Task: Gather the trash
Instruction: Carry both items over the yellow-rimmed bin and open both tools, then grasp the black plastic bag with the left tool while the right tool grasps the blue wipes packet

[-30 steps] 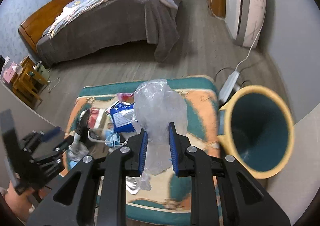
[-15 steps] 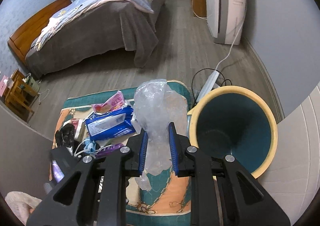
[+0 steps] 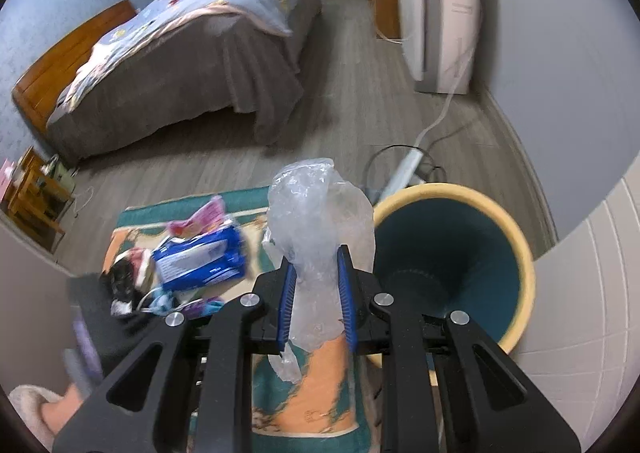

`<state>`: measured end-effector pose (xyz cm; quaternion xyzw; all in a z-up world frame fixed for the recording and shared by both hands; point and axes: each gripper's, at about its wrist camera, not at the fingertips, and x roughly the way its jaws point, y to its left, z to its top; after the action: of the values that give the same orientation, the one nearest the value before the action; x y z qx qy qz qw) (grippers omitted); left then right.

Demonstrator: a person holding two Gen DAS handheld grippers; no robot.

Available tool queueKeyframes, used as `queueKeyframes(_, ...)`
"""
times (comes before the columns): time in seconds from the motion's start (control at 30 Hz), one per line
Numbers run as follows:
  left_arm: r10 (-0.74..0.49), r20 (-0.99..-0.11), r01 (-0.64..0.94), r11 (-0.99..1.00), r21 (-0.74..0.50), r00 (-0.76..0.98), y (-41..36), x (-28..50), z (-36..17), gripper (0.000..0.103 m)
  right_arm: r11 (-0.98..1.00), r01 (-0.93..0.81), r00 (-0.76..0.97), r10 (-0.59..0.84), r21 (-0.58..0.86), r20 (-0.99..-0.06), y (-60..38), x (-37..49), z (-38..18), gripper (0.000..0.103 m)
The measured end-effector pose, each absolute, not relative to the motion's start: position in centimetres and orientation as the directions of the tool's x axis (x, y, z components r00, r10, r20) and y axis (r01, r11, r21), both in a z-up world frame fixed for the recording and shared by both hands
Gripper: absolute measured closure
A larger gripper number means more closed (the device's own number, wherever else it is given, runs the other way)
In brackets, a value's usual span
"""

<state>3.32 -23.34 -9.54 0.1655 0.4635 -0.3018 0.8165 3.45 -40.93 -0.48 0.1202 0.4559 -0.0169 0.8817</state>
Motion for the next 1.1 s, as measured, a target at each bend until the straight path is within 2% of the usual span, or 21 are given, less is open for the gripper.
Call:
queueKeyframes(0.13, -0.398, -0.825, 0.697, 0.717, -0.006, 0.402, -26.3, 4.4, -7.0, 0.066, 0.942, 0.255, 0.582, 0.031, 0.218, -0.813, -46.1, 3.2, -1.7, 0.083)
queueKeyframes(0.3, -0.461, -0.815, 0.743, 0.667, -0.057, 0.352, -31.4, 6.1, -6.7, 0.065, 0.864, 0.433, 0.53, -0.012, 0.258, -0.848, -51.9, 2.6, -5.7, 0.083)
queueKeyframes(0.47, -0.478, -0.812, 0.784, 0.62, -0.041, 0.336, -36.3, 6.5, -7.8, 0.061, 0.841, 0.475, 0.512, -0.025, 0.258, -0.859, -53.0, 3.0, -7.0, 0.082)
queueKeyframes(0.57, -0.474, -0.811, 0.794, 0.607, -0.02, 0.342, -37.9, 6.7, -8.2, 0.052, 0.841, 0.479, 0.526, -0.044, 0.252, -0.849, -52.9, 3.1, -6.6, 0.074)
queueKeyframes(0.6, -0.474, -0.81, 0.793, 0.61, -0.018, 0.346, -38.2, 6.7, -8.3, 0.049, 0.842, 0.48, 0.527, -0.05, 0.248, -0.848, -53.0, 3.1, -6.6, 0.064)
queueKeyframes(0.63, -0.478, -0.804, 0.789, 0.614, -0.018, 0.353, -38.2, 6.7, -8.2, 0.042, 0.841, 0.482, 0.528, -0.056, 0.245, -0.847, -53.1, 3.0, -6.6, 0.05)
queueKeyframes(0.67, -0.484, -0.799, 0.788, 0.615, -0.022, 0.356, -38.1, 6.7, -8.0, 0.036, 0.84, 0.485, 0.529, -0.063, 0.241, -0.846, -53.2, 2.8, -6.6, 0.045)
queueKeyframes(0.77, -0.49, -0.785, 0.772, 0.636, -0.024, 0.379, -37.1, 6.7, -7.3, 0.026, 0.829, 0.5, 0.534, -0.065, 0.252, -0.843, -53.5, 2.6, -6.5, 0.039)
queueKeyframes(0.83, -0.496, -0.778, 0.756, 0.653, -0.04, 0.387, -35.9, 6.8, -6.7, 0.02, 0.821, 0.507, 0.538, -0.065, 0.261, -0.84, -53.6, 2.5, -6.4, 0.026)
queueKeyframes(0.9, -0.491, -0.768, 0.73, 0.682, -0.045, 0.412, -34.3, 6.8, -5.9, 0.013, 0.823, 0.5, 0.549, -0.062, 0.269, -0.833, -53.2, 2.6, -6.1, 0.019)
queueKeyframes(1.03, -0.457, -0.758, 0.684, 0.729, -0.019, 0.466, -31.2, 6.9, -4.3, 0.01, 0.836, 0.472, 0.571, -0.048, 0.28, -0.819, -51.8, 3.1, -5.1, 0.006)
queueKeyframes(1.1, -0.443, -0.747, 0.66, 0.751, -0.009, 0.495, -29.0, 6.9, -3.0, 0.009, 0.847, 0.454, 0.578, -0.043, 0.277, -0.815, -50.7, 3.5, -4.5, 0.006)
